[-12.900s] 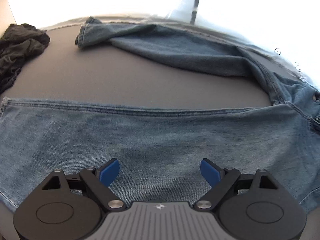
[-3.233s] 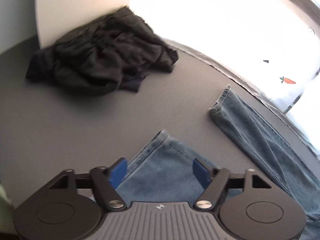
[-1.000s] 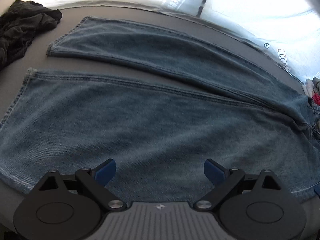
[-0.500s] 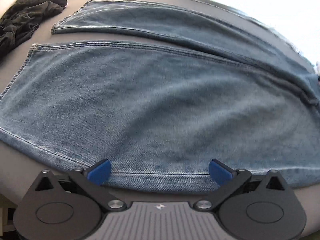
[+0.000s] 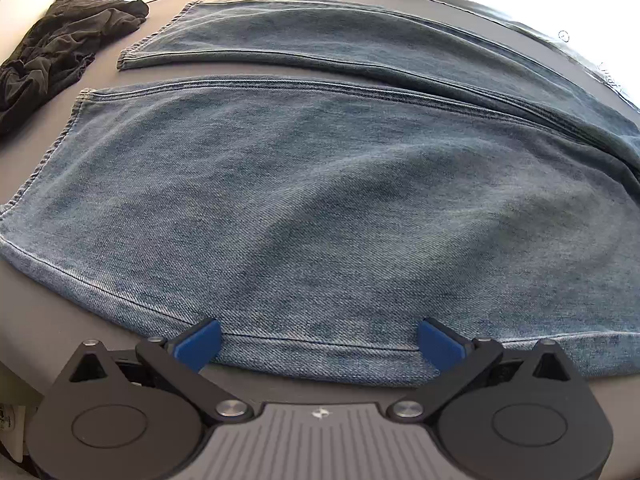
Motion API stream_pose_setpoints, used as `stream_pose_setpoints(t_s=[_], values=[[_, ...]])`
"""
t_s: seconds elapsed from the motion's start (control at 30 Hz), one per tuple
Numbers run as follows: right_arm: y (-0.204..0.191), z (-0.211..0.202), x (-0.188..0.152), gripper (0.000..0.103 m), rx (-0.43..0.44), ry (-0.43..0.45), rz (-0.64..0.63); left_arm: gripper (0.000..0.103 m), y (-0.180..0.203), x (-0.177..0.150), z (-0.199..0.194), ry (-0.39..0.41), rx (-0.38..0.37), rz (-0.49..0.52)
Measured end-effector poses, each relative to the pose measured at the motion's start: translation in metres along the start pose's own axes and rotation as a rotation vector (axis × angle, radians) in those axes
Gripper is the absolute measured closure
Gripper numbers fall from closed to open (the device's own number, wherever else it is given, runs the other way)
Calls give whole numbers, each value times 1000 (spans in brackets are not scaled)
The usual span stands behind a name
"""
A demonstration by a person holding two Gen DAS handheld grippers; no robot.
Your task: Fold clothes
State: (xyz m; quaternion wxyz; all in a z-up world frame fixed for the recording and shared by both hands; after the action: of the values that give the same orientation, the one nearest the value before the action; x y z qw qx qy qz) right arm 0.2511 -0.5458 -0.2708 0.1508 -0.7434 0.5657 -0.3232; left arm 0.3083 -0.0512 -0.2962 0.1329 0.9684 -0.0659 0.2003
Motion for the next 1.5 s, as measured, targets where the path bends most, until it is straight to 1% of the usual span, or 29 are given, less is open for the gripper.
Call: stream_pose_setpoints(t_s=[0.03,0.1,0.17,0.23,0.33,0.4,0.43,0.5,0.53,0.57,0.6,0.63,0.67,0.7,0.73,0.77,0.8,0.83,0.9,1.0,1.1,1.17,1.27,1.33,1.37,1.43,1.5], values=[[-7,2,-2,5,-23,4,-44,0,1,0,0,0,5,0],[-21,6,-10,0,-87,26,-160,0,1,-1,0,-2,10,-4],[-33,9,-19,0,-172,54,-272,0,0,-1,0,-10,18,-12],[-39,13,-26,0,-238,83,-332,0,-1,0,0,-11,16,-23],[-38,12,-28,0,-268,98,-339,0,-4,-3,-4,9,-4,-38],[-36,13,-25,0,-253,94,-306,0,-8,-4,-13,50,-53,-77],[-34,12,-23,0,-238,91,-280,0,-12,-5,-19,82,-88,-122],[-30,11,-18,0,-199,83,-216,1,-25,-4,-34,147,-159,-245],[-28,11,-16,0,-179,78,-184,3,-35,-3,-41,184,-178,-313],[-25,9,-14,0,-160,75,-147,11,-45,-2,-50,225,-197,-376],[-22,7,-12,3,-141,71,-110,16,-56,-1,-58,260,-202,-428],[-17,5,-10,10,-133,70,-60,26,-68,-1,-65,288,-198,-469],[-12,3,-8,15,-127,68,-8,36,-81,0,-72,313,-191,-505],[-5,2,-6,28,-128,65,46,42,-93,1,-79,330,-178,-529],[2,0,-5,43,-130,62,100,48,-104,2,-83,339,-165,-545],[9,0,-5,50,-125,58,145,52,-115,3,-87,346,-153,-561],[15,0,-5,64,-119,54,190,55,-126,4,-90,346,-143,-578],[22,0,-6,73,-113,50,234,57,-137,5,-93,348,-133,-596],[32,0,-7,75,-97,47,303,57,-156,8,-98,358,-110,-626],[28,0,-10,76,-119,69,301,57,-181,13,-100,349,-50,-651],[23,0,-12,76,-148,83,289,57,-201,20,-97,343,-19,-674],[20,1,-13,76,-157,78,291,57,-215,24,-92,340,-19,-697],[16,2,-12,70,-178,84,276,57,-236,29,-88,332,-29,-712],[12,3,-11,59,-187,87,263,56,-242,34,-86,324,-35,-702],[9,3,-10,57,-190,88,262,55,-245,36,-84,321,-39,-697],[4,6,-8,43,-189,90,263,55,-252,42,-82,315,-44,-686],[1,8,-6,39,-192,98,268,54,-257,46,-81,318,-44,-676]])
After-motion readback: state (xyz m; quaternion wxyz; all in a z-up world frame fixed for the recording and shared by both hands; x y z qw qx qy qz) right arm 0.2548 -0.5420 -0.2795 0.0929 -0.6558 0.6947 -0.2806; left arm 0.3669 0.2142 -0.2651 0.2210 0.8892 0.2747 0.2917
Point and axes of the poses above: each gripper's, at about its wrist camera, not at the fingertips, and z roughly the way its jaws point, y to its right, x to its top, the point moved 8 cm from there along z, roughly the way its jaws point, and after that the axes turned 15 degrees about -x, right-handed, at the moved point
